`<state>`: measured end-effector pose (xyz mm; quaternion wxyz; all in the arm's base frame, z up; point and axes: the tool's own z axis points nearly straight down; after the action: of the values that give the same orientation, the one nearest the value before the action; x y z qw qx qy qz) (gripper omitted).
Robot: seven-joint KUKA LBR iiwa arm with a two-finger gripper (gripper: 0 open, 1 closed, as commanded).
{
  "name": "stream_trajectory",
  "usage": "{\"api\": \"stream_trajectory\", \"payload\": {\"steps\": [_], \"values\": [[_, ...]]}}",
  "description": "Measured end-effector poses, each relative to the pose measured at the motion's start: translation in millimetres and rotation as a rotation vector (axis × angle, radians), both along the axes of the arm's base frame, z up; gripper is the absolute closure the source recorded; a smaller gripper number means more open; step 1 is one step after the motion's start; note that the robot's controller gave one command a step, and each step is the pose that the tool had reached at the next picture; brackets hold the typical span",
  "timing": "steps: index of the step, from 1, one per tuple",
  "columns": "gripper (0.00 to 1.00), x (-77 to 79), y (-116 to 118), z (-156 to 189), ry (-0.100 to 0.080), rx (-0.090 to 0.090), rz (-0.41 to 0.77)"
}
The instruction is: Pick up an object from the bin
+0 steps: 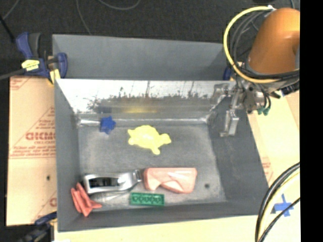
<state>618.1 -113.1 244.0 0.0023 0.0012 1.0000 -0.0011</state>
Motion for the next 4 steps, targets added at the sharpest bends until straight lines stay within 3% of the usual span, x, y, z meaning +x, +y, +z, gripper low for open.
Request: {"api": "stream_trajectory", "payload": {"steps": [1, 2, 3, 4], "values": [[0.00, -3.0, 36.2, -41.6, -0.006, -0.003, 0.026], [0.00, 7.2, 62.8, -88.0, -0.004, 0.000, 0.118], [0.00, 16.6, 100.7, -124.8, -0.009, -0.003, 0.103], [0.00, 11.3, 121.0, -149.6, -0.008, 0.001, 0.176]]}}
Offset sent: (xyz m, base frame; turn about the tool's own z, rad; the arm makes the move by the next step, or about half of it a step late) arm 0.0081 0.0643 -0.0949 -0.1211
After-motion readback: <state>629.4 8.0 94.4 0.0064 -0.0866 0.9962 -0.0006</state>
